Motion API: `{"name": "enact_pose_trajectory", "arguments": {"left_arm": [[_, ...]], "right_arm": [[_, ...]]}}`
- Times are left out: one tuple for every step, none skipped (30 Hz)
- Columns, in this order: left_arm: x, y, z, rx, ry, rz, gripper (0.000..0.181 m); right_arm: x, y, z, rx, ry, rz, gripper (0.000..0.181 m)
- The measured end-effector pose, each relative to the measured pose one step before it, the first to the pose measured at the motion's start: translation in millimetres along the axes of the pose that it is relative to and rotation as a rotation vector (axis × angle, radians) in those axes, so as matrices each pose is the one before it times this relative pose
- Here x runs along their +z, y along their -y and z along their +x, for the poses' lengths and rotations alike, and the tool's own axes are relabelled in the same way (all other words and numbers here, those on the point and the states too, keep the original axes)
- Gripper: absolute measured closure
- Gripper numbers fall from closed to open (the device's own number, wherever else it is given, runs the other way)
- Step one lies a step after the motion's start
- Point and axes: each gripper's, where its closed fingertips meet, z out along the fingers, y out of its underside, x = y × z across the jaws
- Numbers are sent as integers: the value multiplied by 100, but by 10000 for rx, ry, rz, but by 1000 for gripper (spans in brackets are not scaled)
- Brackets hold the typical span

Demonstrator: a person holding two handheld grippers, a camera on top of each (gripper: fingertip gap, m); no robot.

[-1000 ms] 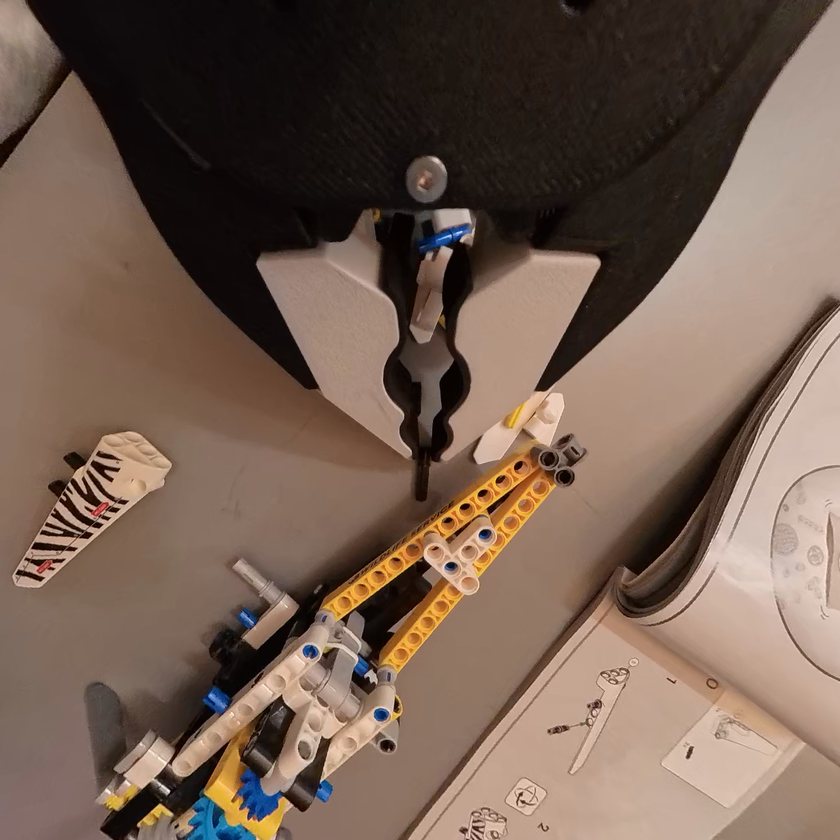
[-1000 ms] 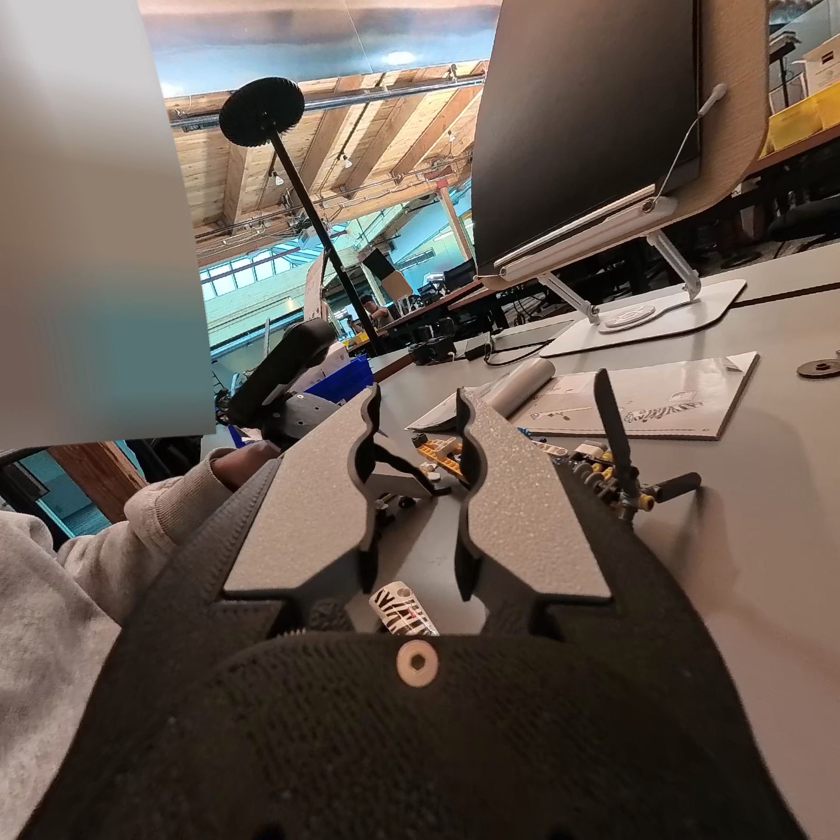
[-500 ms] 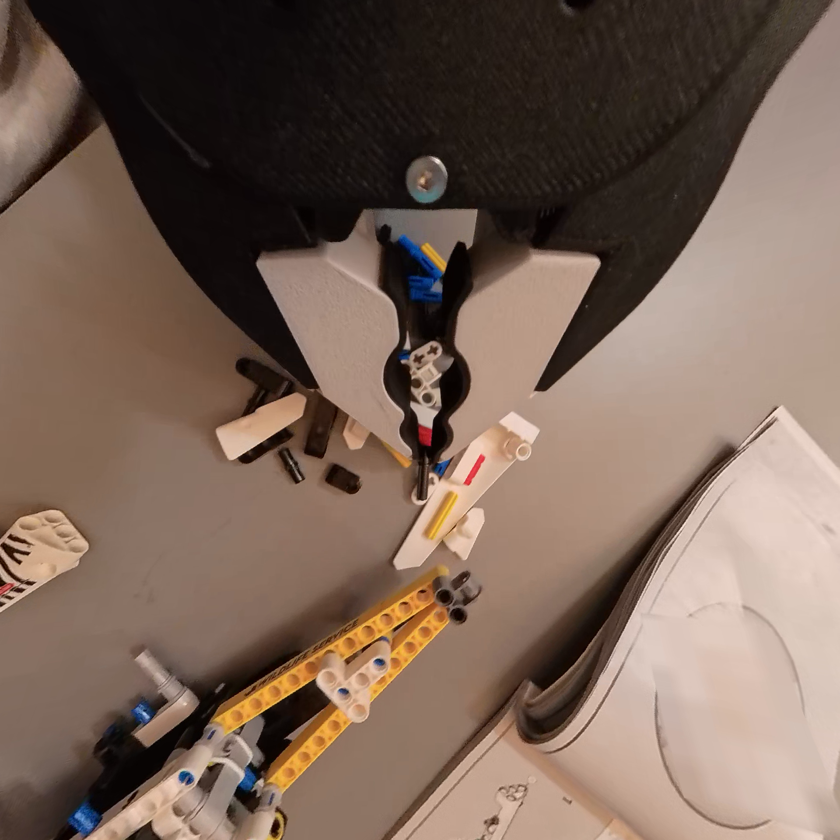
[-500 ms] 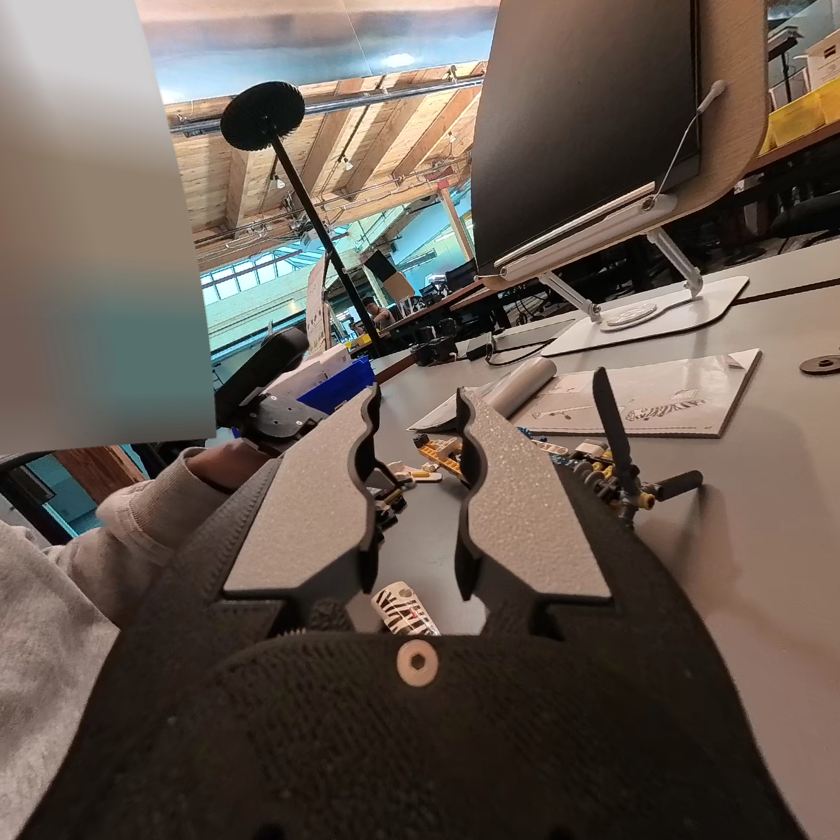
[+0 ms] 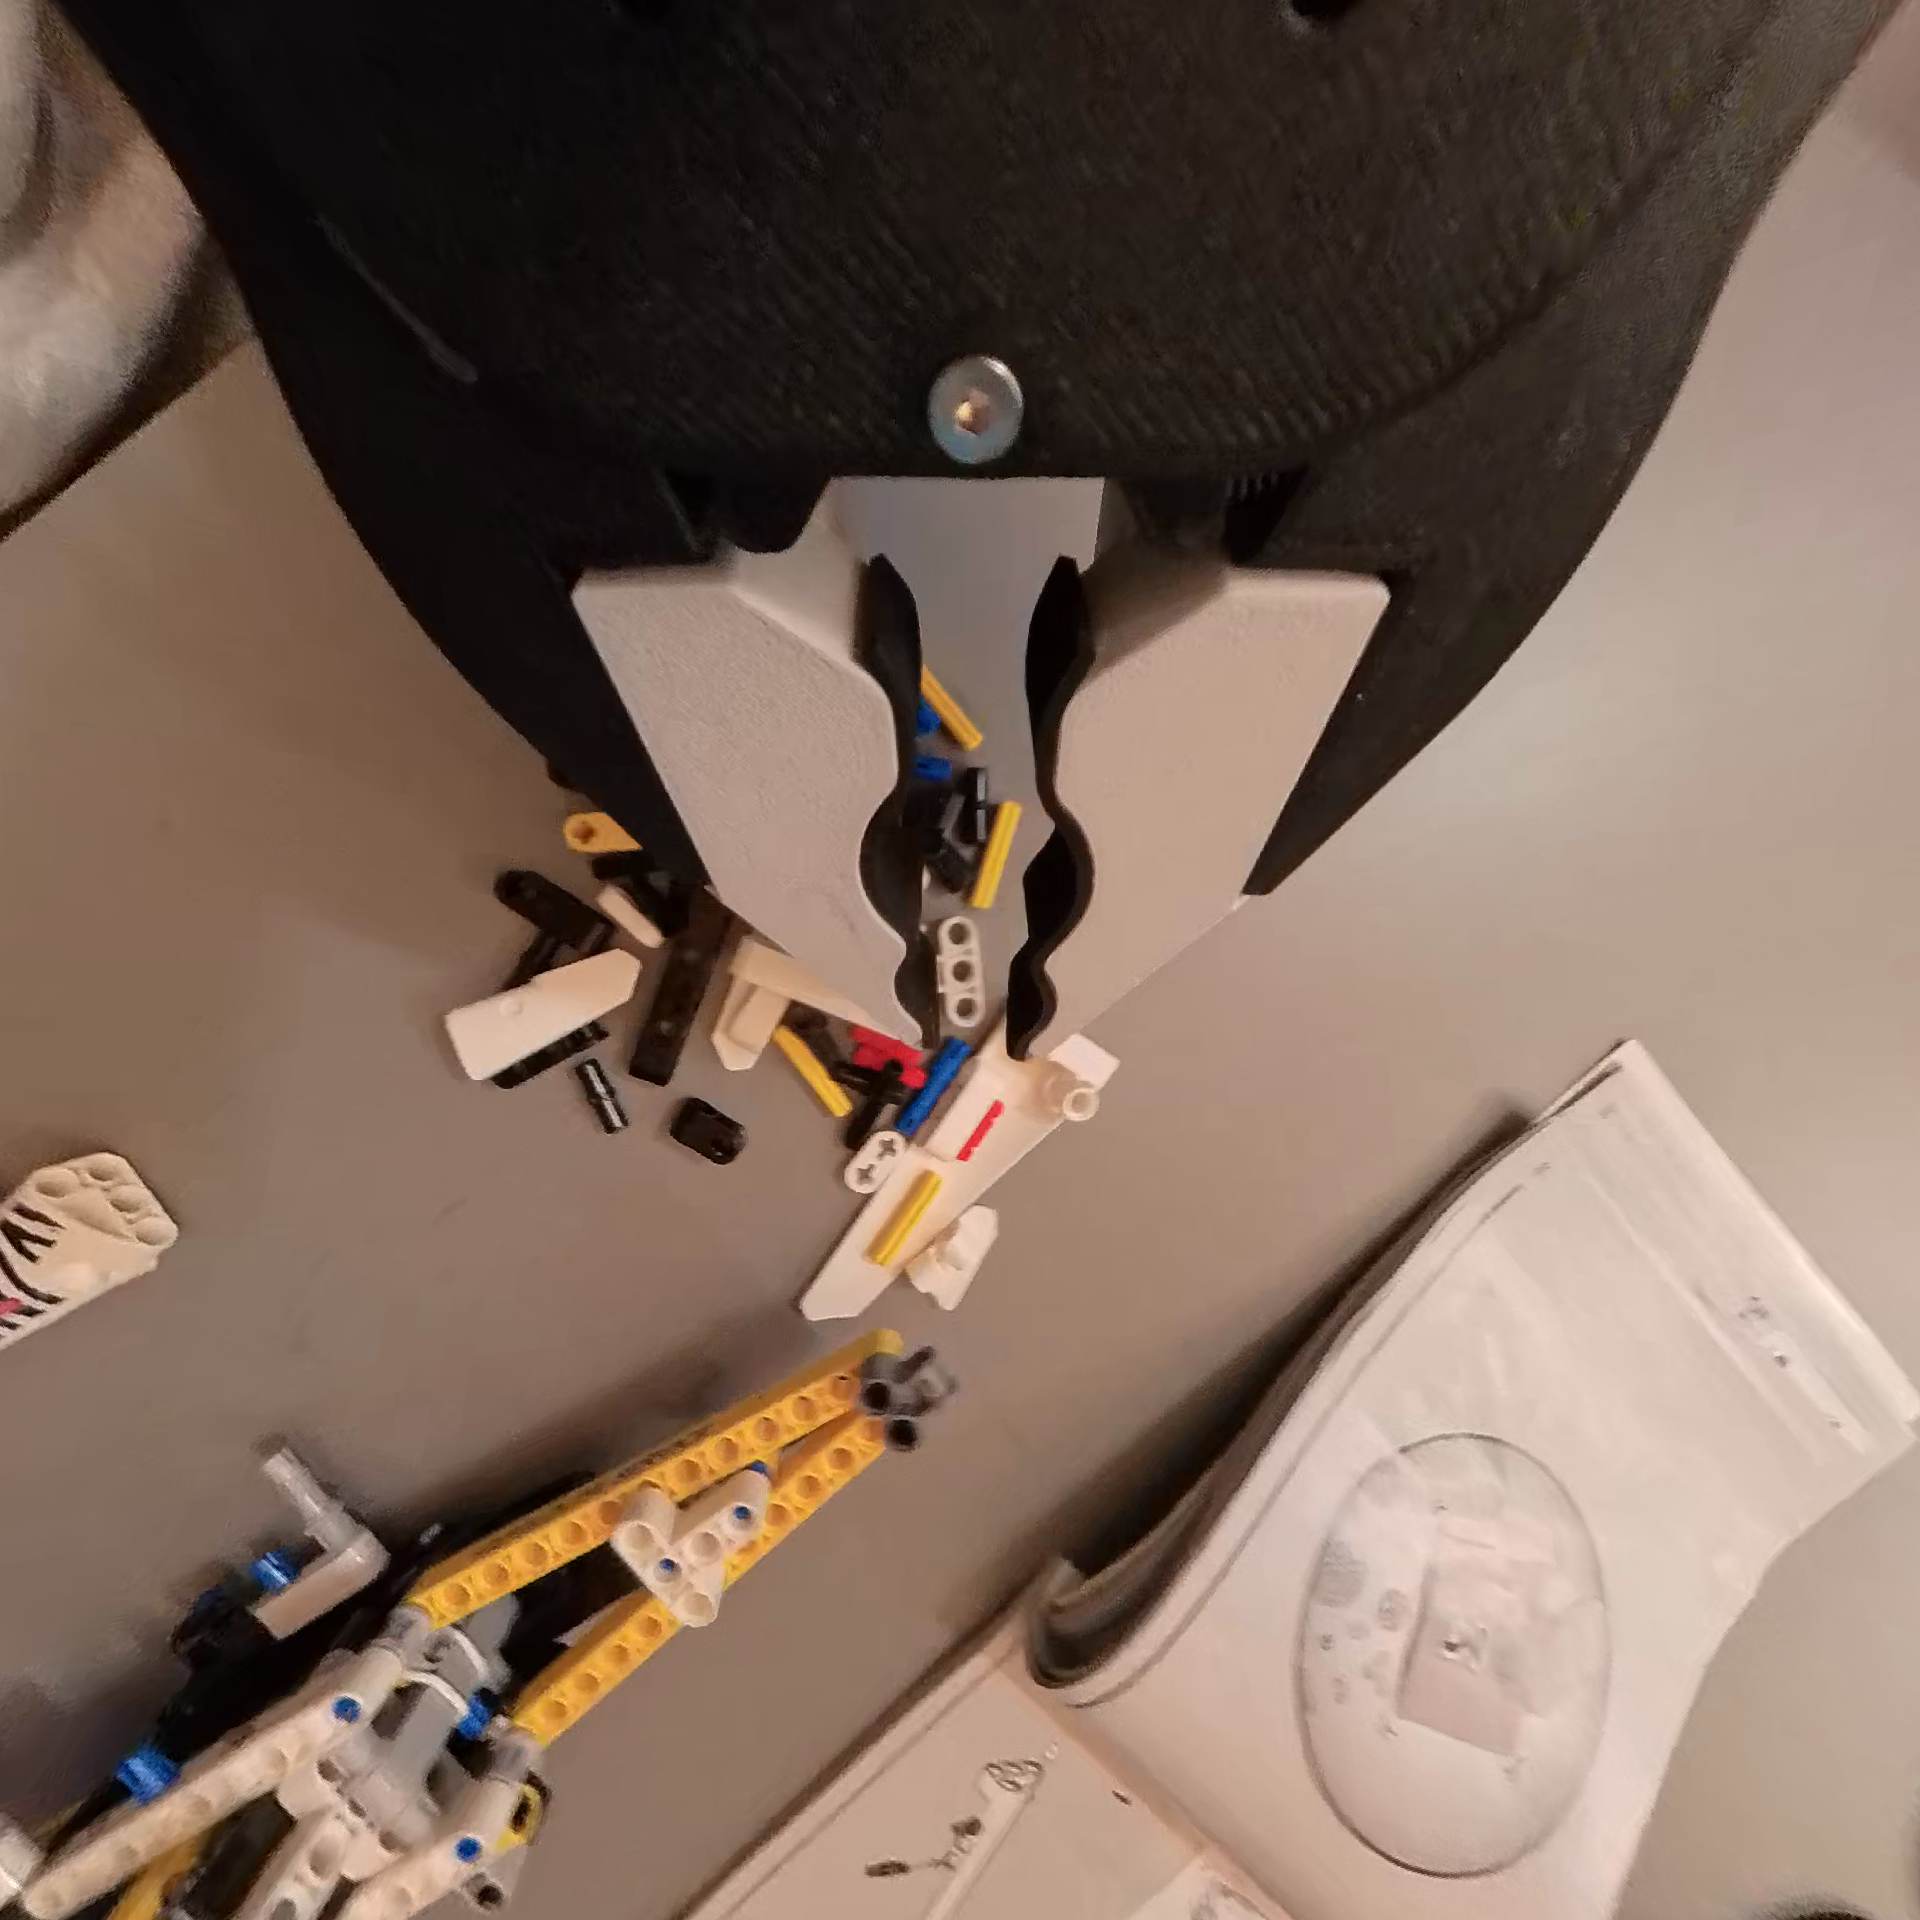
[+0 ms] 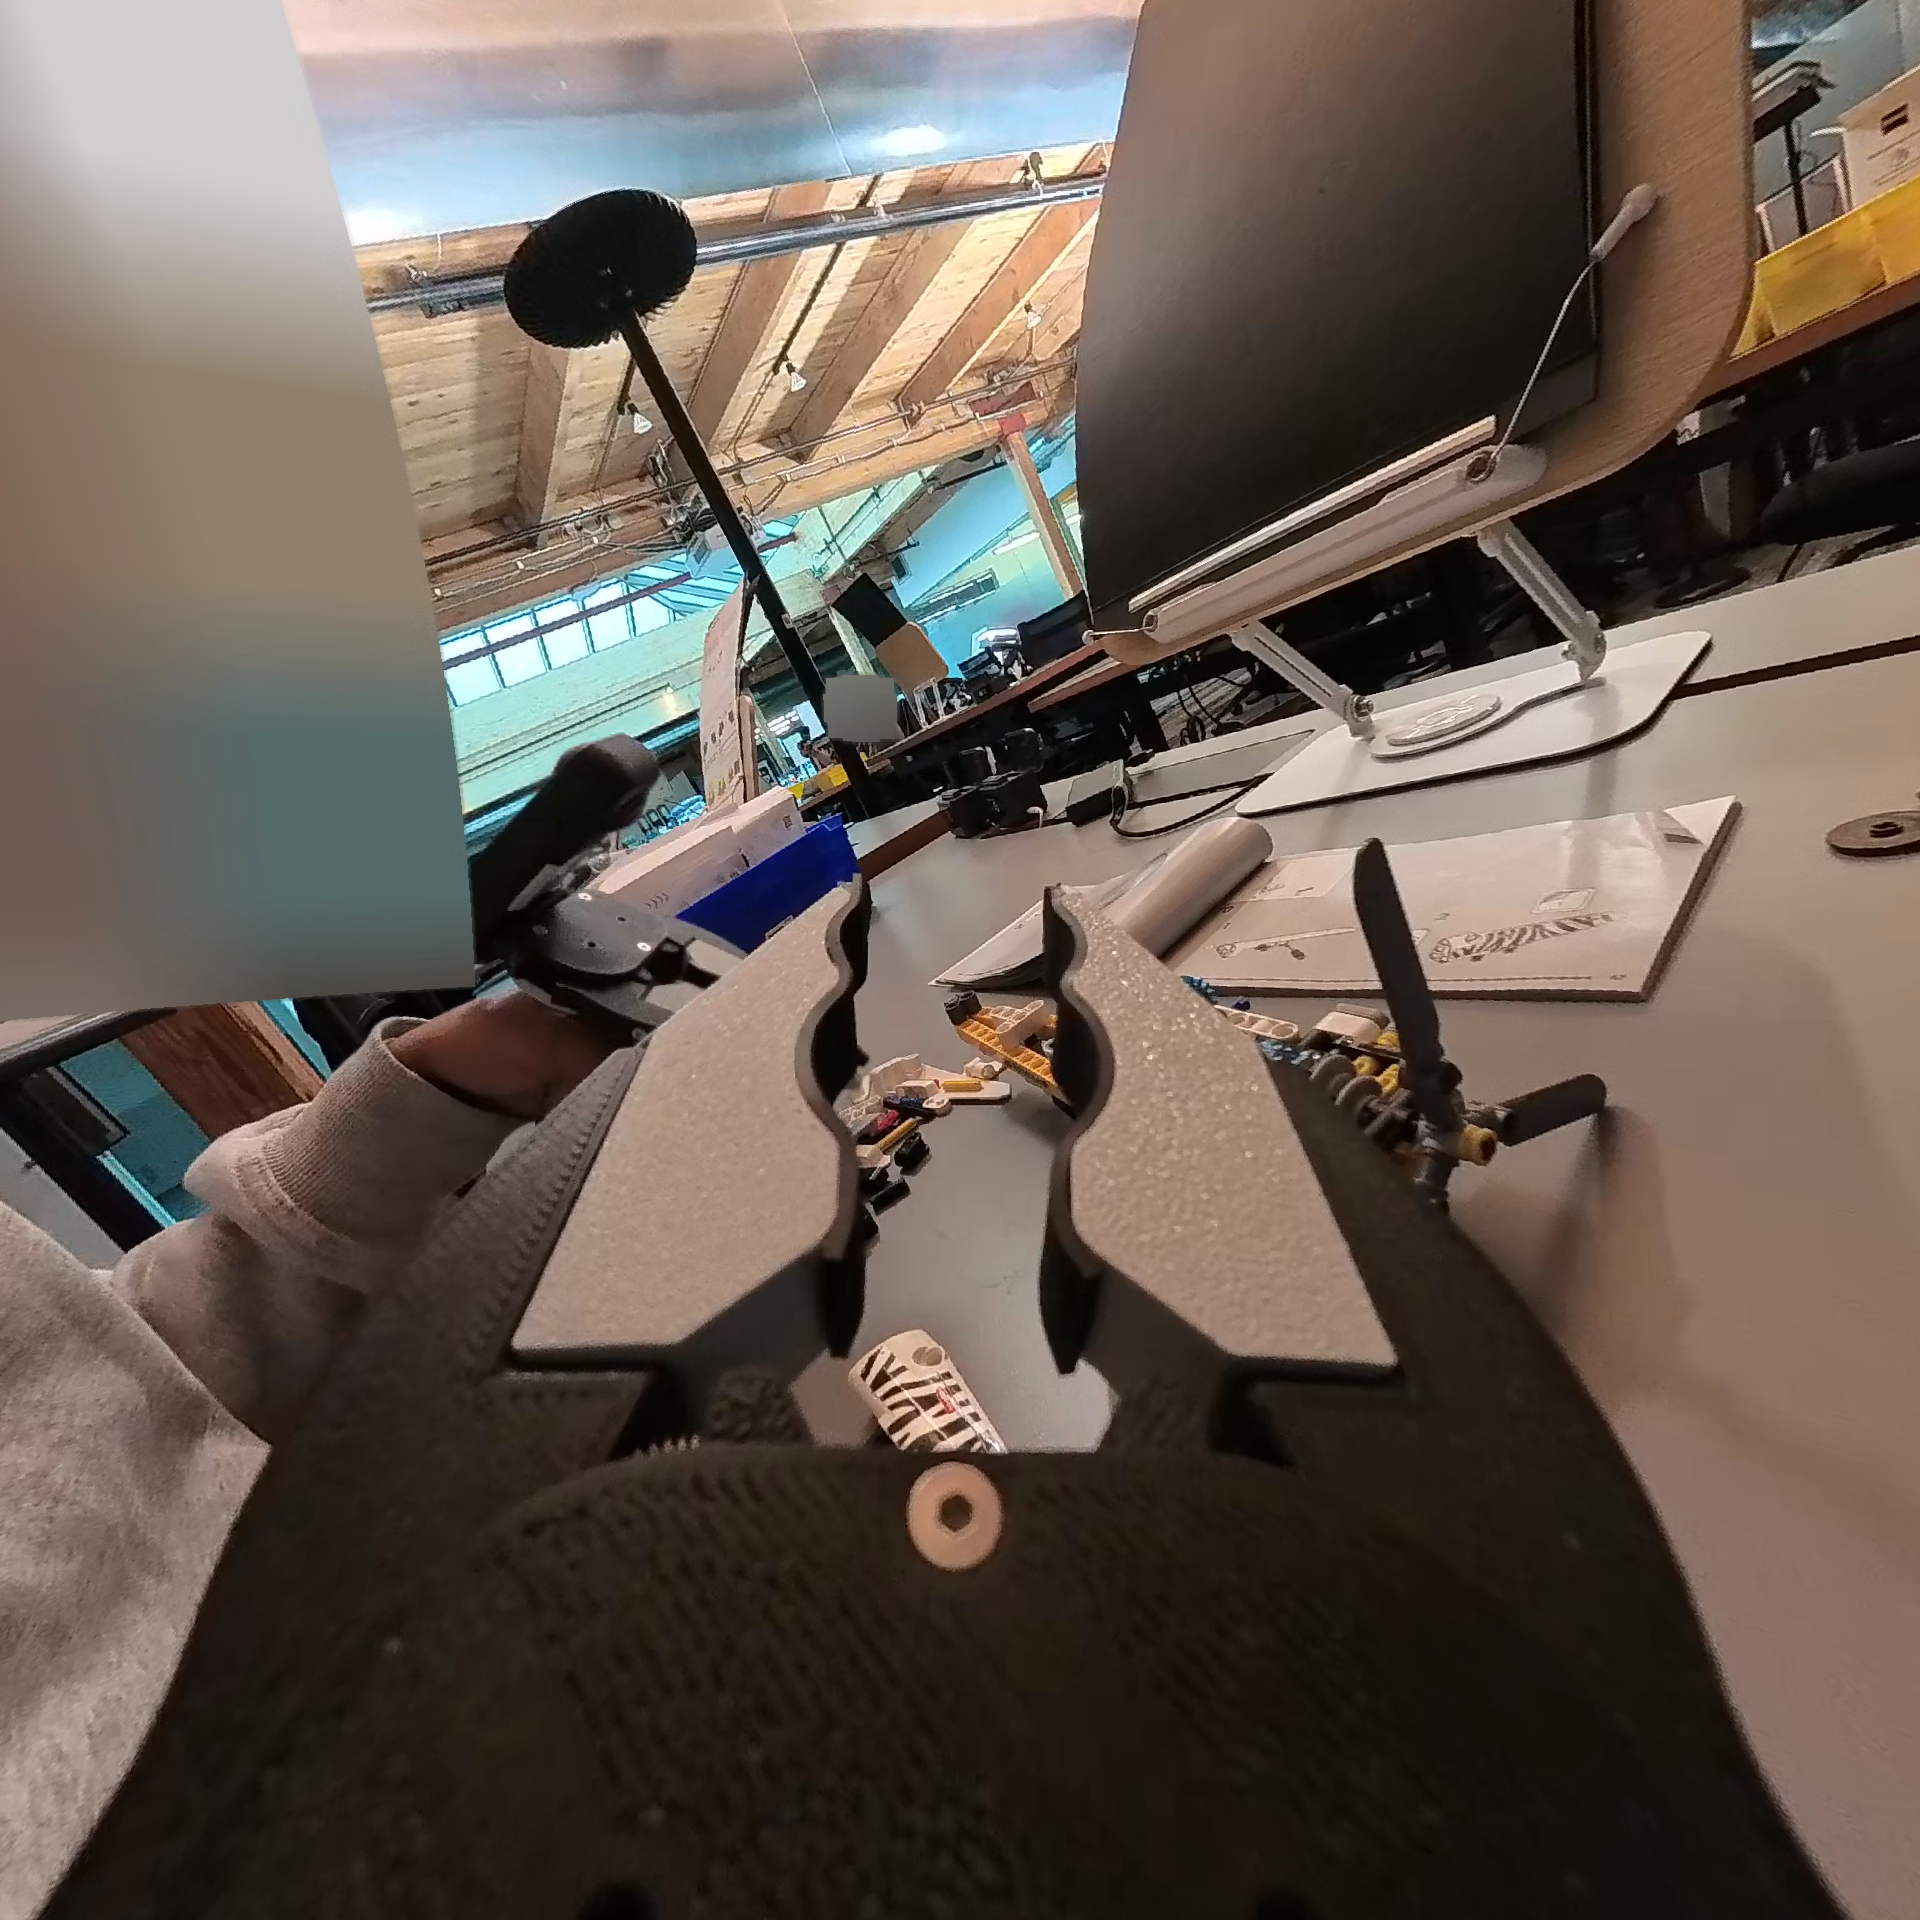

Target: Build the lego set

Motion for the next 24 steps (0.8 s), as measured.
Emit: {"name": "enact_pose_trajectory", "arguments": {"left_arm": [[-100,65,-614,-145,176,99,169],[-15,32,-543,-196,90,98,168],[36,14,-409,-238,3,84,167],[65,5,-284,-234,-48,81,164],[49,24,-197,-181,-47,82,162],[6,55,-109,-104,-43,93,162],[-7,55,-95,-61,-14,83,161],[-6,68,-104,-42,17,73,161],[-4,62,-60,-27,7,59,161],[-7,14,9,-24,-33,34,161],[-12,2,61,-38,-68,22,161],[-27,20,50,-38,-56,28,161],[-60,44,15,-23,-26,52,161],[-98,50,29,-12,-18,55,161],[-124,90,71,-4,-21,71,161],[-141,128,226,21,-86,110,161],[-136,119,468,32,-175,135,161],[-123,60,646,33,-222,138,161],[-113,-21,719,66,-201,125,160],[-136,-101,641,103,-99,115,160],[-167,-177,581,137,-34,102,159],[-209,-230,627,179,-56,72,158],[-232,-198,736,196,-119,105,156],[-245,-148,828,169,-170,132,154]], "right_arm": [[1,-2,1,9,7,1,149],[2,4,-7,3,3,3,149],[-14,0,3,4,0,3,150],[4,8,2,8,3,2,150],[-6,0,0,10,3,3,150],[4,3,11,9,0,5,150],[-11,6,16,7,-2,3,150],[8,1,3,7,-1,0,150],[7,-2,5,3,-1,-2,150],[4,-8,10,0,-3,-6,150],[11,-5,-2,-1,-2,-7,150],[3,-10,-2,-1,-4,-4,150],[3,6,14,4,-3,0,150],[3,1,12,9,-1,3,150],[-5,1,8,10,-3,3,150],[4,8,9,7,-1,2,150],[2,5,7,4,2,-1,150],[-1,-3,-4,3,2,-2,150],[3,6,-2,1,1,4,150],[-15,12,12,6,-3,8,150],[5,7,8,12,0,7,150],[-10,8,6,12,3,5,150],[-3,6,16,9,1,3,150],[5,-8,-3,9,5,0,150]]}}
